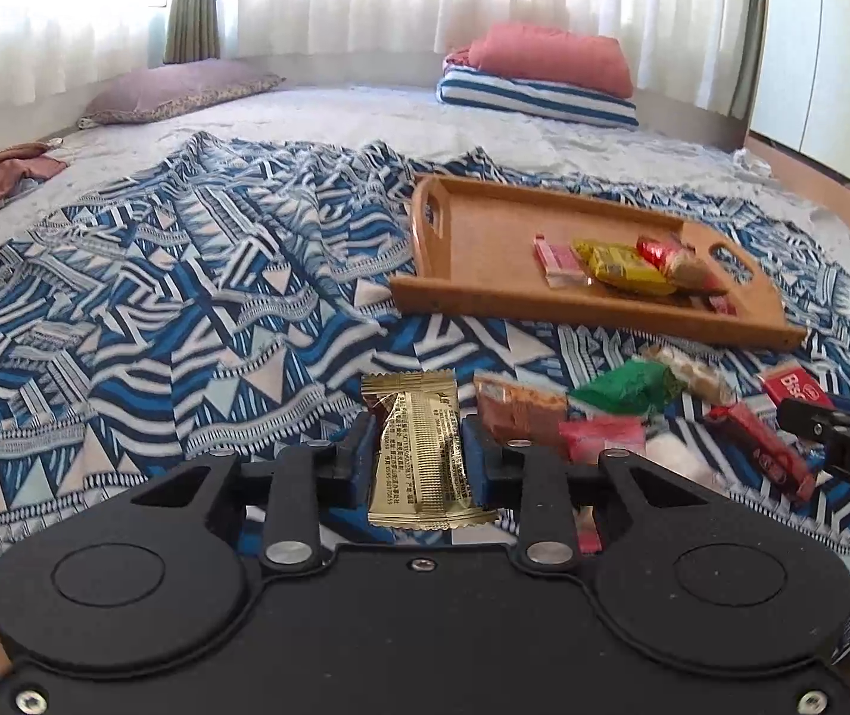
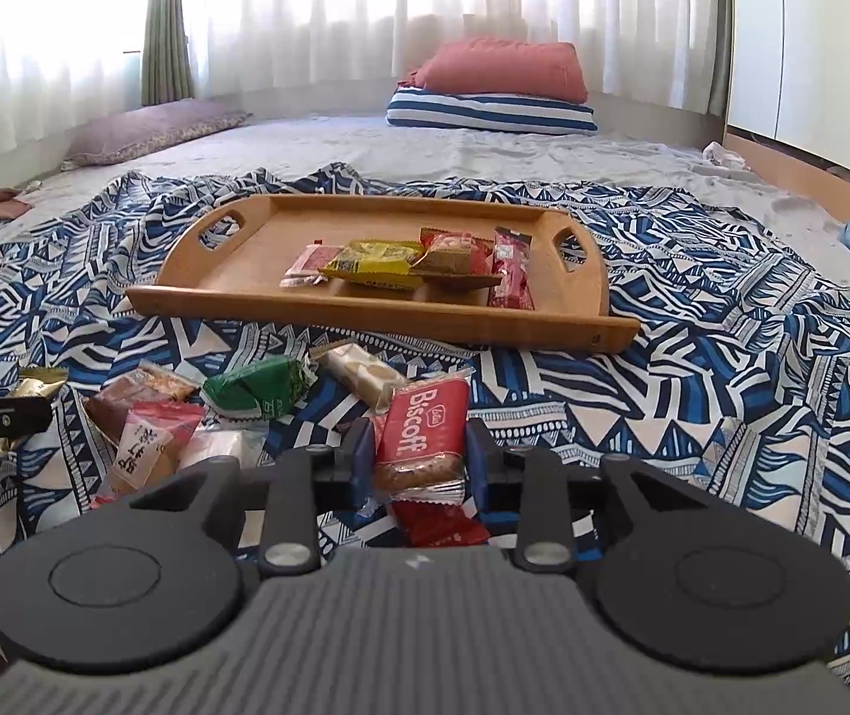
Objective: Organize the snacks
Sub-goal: 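Carry the gold wrapper and Biscoff packet over the wooden tray with both tools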
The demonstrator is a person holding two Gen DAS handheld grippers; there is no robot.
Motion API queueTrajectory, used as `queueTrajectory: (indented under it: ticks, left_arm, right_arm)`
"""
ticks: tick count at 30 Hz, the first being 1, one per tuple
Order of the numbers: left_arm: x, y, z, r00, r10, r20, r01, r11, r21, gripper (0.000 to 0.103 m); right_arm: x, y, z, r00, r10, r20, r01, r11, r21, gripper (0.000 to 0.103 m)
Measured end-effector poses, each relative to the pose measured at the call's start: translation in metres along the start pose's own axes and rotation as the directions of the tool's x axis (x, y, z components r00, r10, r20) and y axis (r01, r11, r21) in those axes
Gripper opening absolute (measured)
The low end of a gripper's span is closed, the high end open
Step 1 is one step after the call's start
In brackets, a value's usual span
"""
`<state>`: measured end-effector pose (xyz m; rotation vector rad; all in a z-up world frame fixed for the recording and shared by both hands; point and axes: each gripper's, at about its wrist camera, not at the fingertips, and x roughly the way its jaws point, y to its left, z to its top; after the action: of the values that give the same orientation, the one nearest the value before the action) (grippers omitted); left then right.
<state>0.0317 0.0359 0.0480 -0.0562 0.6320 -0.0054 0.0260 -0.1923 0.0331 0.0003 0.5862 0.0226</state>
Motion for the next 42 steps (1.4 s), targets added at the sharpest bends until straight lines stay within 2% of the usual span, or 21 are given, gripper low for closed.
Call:
queueTrajectory:
  ticks: [13, 23, 26, 34, 42]
  left_arm:
    - [0.009, -0.003, 0.057, 0.997, -0.075, 0.034, 0.075, 0.997, -0.006, 0.029]
    - [0.048, -0.010, 0.100, 0.993, -0.116, 0.020, 0.116, 0.993, -0.037, 0.029]
    - [0.064, -0.016, 0.108, 0.993, -0.120, 0.013, 0.120, 0.992, -0.026, 0.029]
    - [0.121, -0.039, 0.125, 0.991, -0.132, -0.030, 0.132, 0.991, -0.008, 0.029]
    - [0.176, -0.054, 0.129, 0.991, -0.121, -0.062, 0.121, 0.993, 0.011, 0.029]
  right_arm:
    - [0.002, -0.029, 0.040, 0.997, -0.034, 0.071, 0.030, 0.998, 0.052, 0.036]
    - [0.046, -0.067, 0.074, 0.993, -0.089, 0.074, 0.085, 0.995, 0.056, 0.036]
    - [0.066, -0.074, 0.079, 0.995, -0.084, 0.053, 0.081, 0.995, 0.052, 0.036]
    - [0.123, -0.094, 0.088, 0.998, -0.036, -0.060, 0.045, 0.988, 0.148, 0.036]
    - [0.155, -0.095, 0.093, 0.994, -0.051, -0.094, 0.060, 0.993, 0.103, 0.036]
